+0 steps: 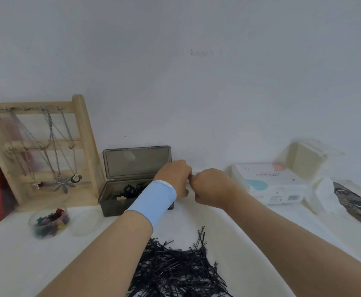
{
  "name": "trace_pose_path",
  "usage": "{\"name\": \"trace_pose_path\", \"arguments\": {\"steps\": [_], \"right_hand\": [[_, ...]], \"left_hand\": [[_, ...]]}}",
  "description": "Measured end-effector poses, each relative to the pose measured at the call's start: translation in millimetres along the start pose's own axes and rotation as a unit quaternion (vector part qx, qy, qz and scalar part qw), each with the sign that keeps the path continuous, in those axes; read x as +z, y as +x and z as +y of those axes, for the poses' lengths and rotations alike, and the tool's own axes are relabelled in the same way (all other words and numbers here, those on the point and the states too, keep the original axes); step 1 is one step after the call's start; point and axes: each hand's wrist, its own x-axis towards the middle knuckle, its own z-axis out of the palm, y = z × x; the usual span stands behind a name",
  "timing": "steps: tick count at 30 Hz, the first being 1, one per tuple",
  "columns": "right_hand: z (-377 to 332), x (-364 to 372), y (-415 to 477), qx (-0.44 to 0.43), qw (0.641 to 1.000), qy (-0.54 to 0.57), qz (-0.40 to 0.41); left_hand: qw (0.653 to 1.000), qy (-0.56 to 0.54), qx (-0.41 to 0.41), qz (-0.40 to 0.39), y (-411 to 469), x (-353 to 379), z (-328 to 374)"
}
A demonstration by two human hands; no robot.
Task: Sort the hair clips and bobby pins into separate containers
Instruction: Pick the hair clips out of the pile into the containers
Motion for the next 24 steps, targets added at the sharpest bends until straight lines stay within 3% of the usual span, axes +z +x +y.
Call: {"name": "trace_pose_path", "arguments": {"steps": [3, 6, 9, 13, 16, 18, 21, 24], "right_hand": [[7, -5, -6, -0.041, 0.999, -0.029, -0.002], [15, 1, -14, -0.028, 0.993, -0.093, 0.071], [22, 8, -12, 0.008, 0.998, -0.016, 0.064], [27, 7, -18, 0.074, 0.984, 0.115, 0.112], [25, 8, -23, 0.1, 0.96, 0.187, 0.185], [21, 7, -23, 0.123, 0.929, 0.252, 0.242], [19, 8, -17, 0.162, 0.903, 0.277, 0.287], [21, 8, -16, 0.219, 0.902, 0.231, 0.291]], "left_hand": [[0.999, -0.049, -0.002, -0.005, -1, -3, -8], [0.994, -0.107, -0.004, -0.001, 0, -7, -16], [0.994, -0.113, 0.001, 0.002, 3, -7, -19], [0.985, -0.168, -0.025, 0.027, -1, -6, -24], [0.97, -0.236, -0.032, 0.054, -9, -6, -18], [0.954, -0.268, -0.046, 0.124, -13, -6, -13], [0.957, -0.206, -0.049, 0.2, -21, -8, -10], [0.986, -0.097, -0.009, 0.136, -28, -5, -5]]}}
